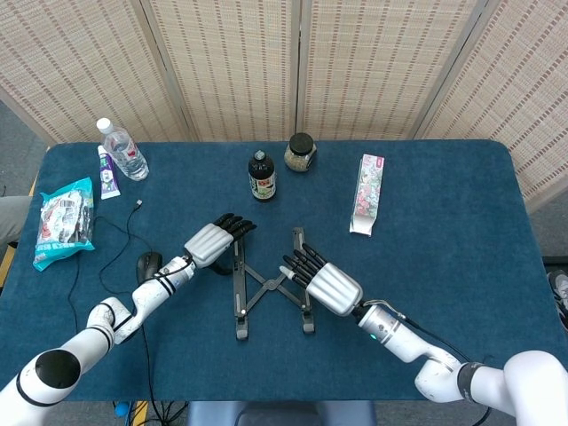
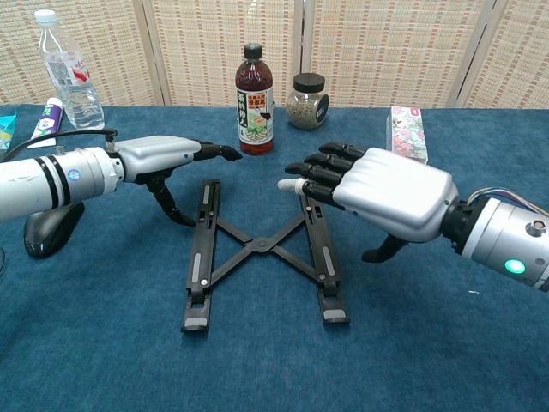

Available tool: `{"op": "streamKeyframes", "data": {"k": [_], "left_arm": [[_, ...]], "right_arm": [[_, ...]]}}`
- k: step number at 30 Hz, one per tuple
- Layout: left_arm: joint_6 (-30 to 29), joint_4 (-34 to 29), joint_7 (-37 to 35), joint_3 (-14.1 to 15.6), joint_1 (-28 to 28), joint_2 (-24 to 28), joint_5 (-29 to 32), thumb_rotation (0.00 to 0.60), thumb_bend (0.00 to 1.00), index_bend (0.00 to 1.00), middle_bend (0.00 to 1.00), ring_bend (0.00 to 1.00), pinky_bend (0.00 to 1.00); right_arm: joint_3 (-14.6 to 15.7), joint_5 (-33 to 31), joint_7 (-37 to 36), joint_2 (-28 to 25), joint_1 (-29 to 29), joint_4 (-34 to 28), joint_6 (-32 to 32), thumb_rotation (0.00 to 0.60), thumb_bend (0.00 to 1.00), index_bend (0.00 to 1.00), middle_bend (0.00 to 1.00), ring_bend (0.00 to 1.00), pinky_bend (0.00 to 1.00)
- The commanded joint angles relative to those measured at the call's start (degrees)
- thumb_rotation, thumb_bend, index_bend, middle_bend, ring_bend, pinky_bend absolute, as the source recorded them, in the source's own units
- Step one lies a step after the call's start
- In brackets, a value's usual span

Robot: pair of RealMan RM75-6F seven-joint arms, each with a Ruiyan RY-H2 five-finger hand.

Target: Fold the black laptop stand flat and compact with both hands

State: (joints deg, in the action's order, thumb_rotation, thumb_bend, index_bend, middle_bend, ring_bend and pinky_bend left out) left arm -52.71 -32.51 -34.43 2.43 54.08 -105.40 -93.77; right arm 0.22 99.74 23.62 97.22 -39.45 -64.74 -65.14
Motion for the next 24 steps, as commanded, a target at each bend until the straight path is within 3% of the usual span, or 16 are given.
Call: {"op": "streamKeyframes", "data": {"k": [1, 24], "left_arm": [[0.2, 0.3, -0.1, 0.1, 0.0, -0.1, 0.1, 0.600, 0.11, 0.03, 0.06, 0.00, 0.01], [0.6, 1.3, -1.4, 0.3, -0.2, -0.8, 0.9, 0.600, 0.11, 0.03, 0.06, 0.00, 0.01]], "right_arm": [[0.1, 0.4, -0.6, 1.2, -0.3, 1.5, -0.3, 0.600, 0.00, 0.00, 0.00, 0.00, 0.00], [0.9, 3.1, -5.6, 10.8, -1.3, 16.3, -5.7, 0.600, 0.00, 0.00, 0.00, 0.00, 0.00]]}}
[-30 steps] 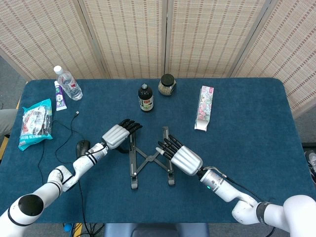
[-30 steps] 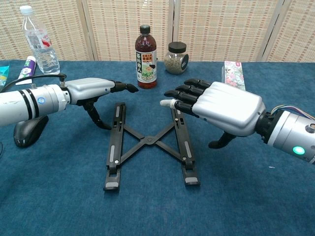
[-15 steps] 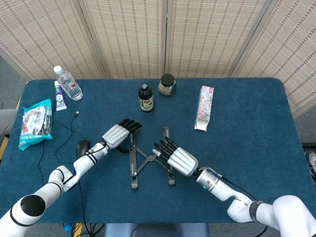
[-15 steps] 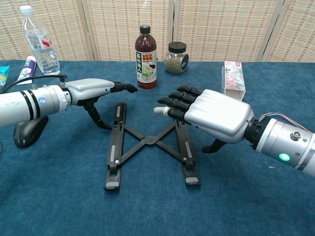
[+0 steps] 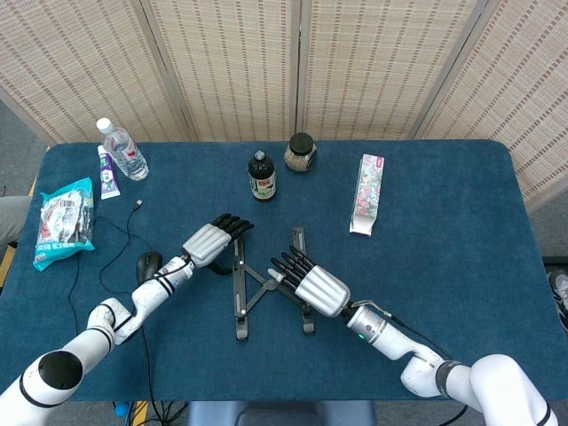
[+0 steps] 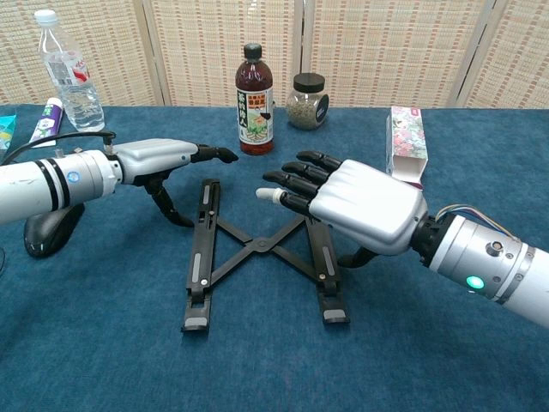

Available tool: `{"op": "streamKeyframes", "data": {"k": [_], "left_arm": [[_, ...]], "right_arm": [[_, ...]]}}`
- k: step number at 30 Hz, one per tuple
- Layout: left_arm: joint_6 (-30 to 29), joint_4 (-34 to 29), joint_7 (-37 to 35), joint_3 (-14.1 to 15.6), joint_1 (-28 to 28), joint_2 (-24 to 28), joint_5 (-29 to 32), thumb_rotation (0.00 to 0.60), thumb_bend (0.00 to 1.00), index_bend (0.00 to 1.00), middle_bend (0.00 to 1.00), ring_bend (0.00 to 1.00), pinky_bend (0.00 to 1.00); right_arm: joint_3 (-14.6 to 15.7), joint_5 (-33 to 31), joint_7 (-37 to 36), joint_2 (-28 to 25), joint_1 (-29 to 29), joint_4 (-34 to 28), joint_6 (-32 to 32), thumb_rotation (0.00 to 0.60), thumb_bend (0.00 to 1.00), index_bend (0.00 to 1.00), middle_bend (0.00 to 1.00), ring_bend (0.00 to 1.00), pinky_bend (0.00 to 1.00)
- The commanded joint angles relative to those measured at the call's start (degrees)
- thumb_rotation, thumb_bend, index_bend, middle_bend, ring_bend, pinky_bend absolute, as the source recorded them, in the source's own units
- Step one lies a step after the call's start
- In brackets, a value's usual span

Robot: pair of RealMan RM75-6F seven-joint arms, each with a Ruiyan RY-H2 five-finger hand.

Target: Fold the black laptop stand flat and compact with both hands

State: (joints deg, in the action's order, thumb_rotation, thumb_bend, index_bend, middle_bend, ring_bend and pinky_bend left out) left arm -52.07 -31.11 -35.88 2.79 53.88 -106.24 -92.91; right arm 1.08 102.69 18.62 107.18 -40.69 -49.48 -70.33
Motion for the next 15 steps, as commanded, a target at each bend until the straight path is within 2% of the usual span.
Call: {"op": "streamKeyframes", "data": {"k": [1, 15], "left_arm": [[0.0, -0.1, 0.0, 0.0, 0.0, 0.0, 0.0, 0.600, 0.11, 0.03, 0.06, 0.00, 0.01], [0.5, -0.7, 0.2, 0.0, 0.0, 0.0, 0.3, 0.600, 0.12, 0.03, 0.06, 0.00, 0.01]], "right_arm": [[0.1, 0.2, -0.9, 1.1, -0.1, 1.6, -0.8, 0.600, 0.00, 0.00, 0.00, 0.00, 0.00], [0.5, 1.0, -4.5, 6.1, -0.9, 10.0, -4.2, 0.600, 0.00, 0.00, 0.00, 0.00, 0.00]]}}
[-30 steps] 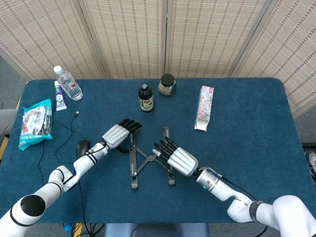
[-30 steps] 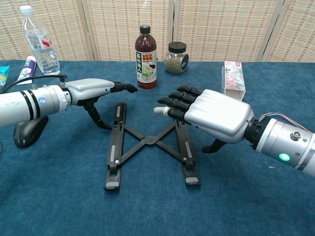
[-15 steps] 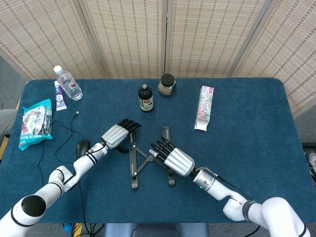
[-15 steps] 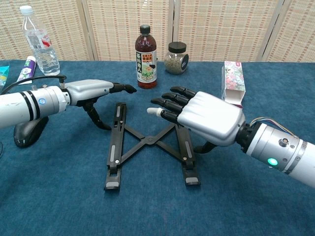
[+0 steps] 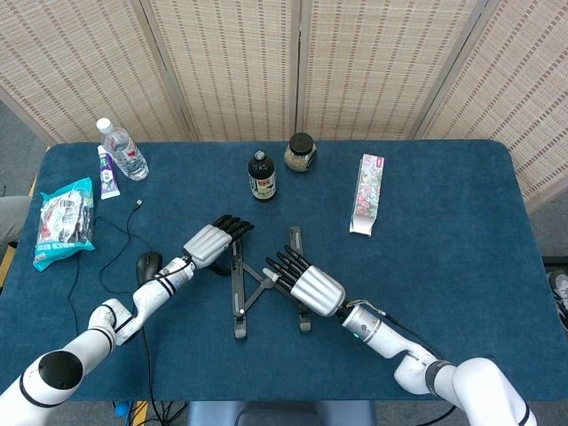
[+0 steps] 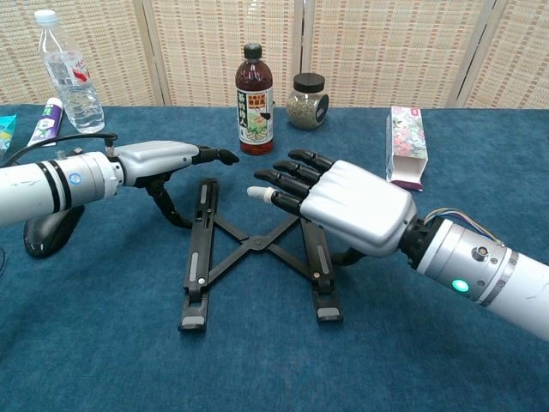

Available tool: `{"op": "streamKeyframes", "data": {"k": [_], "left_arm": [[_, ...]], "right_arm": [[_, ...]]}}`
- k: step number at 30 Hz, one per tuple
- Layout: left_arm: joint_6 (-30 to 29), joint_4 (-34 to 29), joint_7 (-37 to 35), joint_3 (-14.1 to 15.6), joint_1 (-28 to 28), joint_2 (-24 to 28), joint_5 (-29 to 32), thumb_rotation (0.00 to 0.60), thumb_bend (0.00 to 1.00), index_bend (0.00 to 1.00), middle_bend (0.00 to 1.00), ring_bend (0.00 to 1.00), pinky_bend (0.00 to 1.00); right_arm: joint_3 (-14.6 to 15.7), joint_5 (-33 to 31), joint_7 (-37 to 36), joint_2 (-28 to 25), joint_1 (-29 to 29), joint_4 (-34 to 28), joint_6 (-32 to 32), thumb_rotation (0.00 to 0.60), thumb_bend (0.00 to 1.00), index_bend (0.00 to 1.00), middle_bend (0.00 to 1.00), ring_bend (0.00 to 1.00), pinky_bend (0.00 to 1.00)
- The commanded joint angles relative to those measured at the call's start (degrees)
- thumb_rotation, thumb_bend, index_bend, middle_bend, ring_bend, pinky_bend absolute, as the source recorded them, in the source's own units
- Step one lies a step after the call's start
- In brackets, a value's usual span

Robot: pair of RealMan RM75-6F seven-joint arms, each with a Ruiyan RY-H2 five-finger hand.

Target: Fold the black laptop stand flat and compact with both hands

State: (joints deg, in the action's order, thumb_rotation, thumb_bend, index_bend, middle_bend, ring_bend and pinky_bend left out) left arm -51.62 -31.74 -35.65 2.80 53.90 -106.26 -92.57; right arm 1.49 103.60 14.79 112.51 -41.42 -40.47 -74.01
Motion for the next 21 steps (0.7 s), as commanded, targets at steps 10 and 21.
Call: {"op": "streamKeyframes", "data": {"k": [10, 21], "left_arm": [[-0.2, -0.4, -0.1, 0.1, 0.1, 0.0, -0.1, 0.600, 0.11, 0.03, 0.06, 0.00, 0.01], [-0.5, -1.7, 0.5, -0.1, 0.6, 0.1, -0.3, 0.600, 0.11, 0.03, 0.06, 0.00, 0.01]], "right_arm": [[0.0, 0.1, -2.7, 4.0, -1.1, 5.9, -2.6, 0.600, 0.00, 0.00, 0.00, 0.00, 0.00], [-0.5, -0.3, -4.0, 7.2, -2.4, 10.4, -4.6, 0.600, 0.00, 0.00, 0.00, 0.00, 0.00]]}}
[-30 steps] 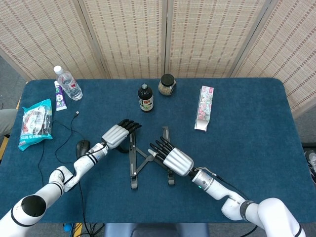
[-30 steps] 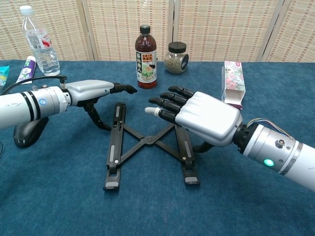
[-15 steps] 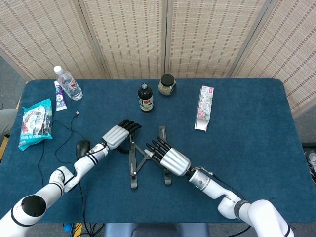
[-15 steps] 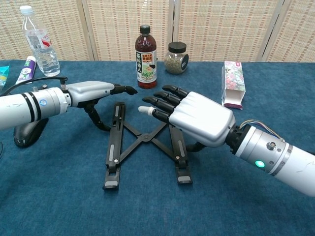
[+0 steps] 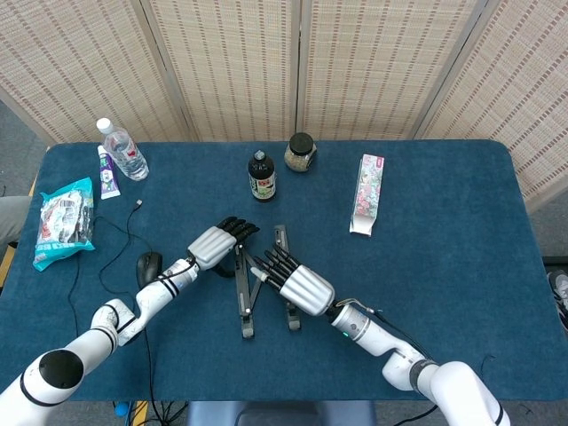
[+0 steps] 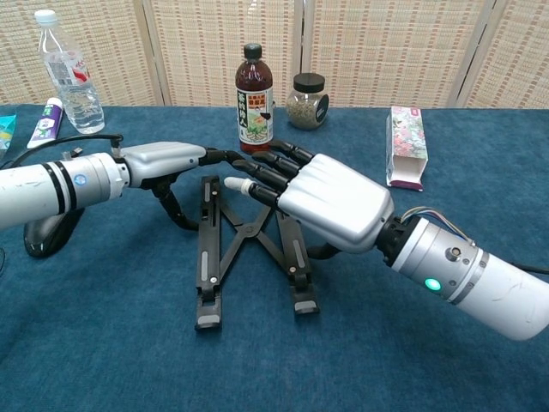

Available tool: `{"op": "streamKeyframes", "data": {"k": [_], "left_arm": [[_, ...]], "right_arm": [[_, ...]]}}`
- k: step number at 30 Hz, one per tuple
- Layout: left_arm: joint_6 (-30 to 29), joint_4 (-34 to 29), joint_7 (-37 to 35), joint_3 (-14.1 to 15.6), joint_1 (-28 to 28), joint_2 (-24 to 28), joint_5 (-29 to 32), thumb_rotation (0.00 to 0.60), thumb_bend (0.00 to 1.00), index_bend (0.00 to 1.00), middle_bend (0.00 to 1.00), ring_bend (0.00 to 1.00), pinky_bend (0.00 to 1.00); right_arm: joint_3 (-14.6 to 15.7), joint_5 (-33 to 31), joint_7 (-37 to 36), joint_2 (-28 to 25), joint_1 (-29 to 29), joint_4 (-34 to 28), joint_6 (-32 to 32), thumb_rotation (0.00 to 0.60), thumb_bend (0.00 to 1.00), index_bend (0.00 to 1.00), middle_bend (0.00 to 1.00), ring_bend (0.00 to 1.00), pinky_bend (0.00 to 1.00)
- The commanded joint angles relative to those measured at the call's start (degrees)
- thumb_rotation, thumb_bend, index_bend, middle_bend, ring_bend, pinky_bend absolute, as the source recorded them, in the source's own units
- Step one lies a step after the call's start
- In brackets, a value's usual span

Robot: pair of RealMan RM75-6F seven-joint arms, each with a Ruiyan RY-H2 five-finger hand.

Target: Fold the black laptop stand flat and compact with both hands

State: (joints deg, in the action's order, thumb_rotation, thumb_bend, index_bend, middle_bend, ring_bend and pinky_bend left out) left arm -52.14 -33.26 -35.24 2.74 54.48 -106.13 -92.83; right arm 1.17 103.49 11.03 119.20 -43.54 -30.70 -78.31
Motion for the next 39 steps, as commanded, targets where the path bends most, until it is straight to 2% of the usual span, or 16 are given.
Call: {"op": "streamKeyframes", "data": {"k": [1, 19, 26, 31, 34, 39], "left_arm": [[0.0, -0.2, 0.2, 0.0, 0.1, 0.0, 0.0, 0.600, 0.11, 0.03, 0.06, 0.00, 0.01], [-0.2, -2.5, 1.4, -0.1, 0.9, 0.4, -0.4, 0.600, 0.11, 0.03, 0.06, 0.00, 0.01], [0.1, -2.9, 2.0, -0.4, 0.2, 1.7, 0.5, 0.600, 0.11, 0.03, 0.06, 0.00, 0.01], [-0.8, -4.4, 3.0, -1.0, -1.4, 4.3, 1.8, 0.600, 0.11, 0.03, 0.06, 0.00, 0.01], [-1.9, -6.3, 3.9, -1.5, -2.7, 6.6, 2.7, 0.600, 0.11, 0.03, 0.06, 0.00, 0.01], [-3.6, -10.8, 6.1, -2.5, -5.0, 11.1, 4.4, 0.600, 0.11, 0.03, 0.06, 0.00, 0.01]], "right_arm": [[-0.2, -0.2, -0.3, 0.7, -0.4, 0.9, -0.5, 0.600, 0.00, 0.00, 0.00, 0.00, 0.00], [-0.9, -1.7, -0.9, 4.5, -2.6, 4.4, -1.1, 0.600, 0.00, 0.00, 0.00, 0.00, 0.00], [0.2, -1.5, -1.5, 2.4, -1.7, 1.9, -2.2, 0.600, 0.00, 0.00, 0.00, 0.00, 0.00], [1.8, -0.5, -2.0, -4.0, -1.6, -6.5, -2.0, 0.600, 0.00, 0.00, 0.00, 0.00, 0.00], [1.7, -0.9, -2.6, -10.7, -3.0, -16.6, 1.2, 0.600, 0.00, 0.00, 0.00, 0.00, 0.00], [0.4, -3.0, -1.7, -23.9, -7.6, -35.4, 11.6, 0.600, 0.00, 0.00, 0.00, 0.00, 0.00]]}}
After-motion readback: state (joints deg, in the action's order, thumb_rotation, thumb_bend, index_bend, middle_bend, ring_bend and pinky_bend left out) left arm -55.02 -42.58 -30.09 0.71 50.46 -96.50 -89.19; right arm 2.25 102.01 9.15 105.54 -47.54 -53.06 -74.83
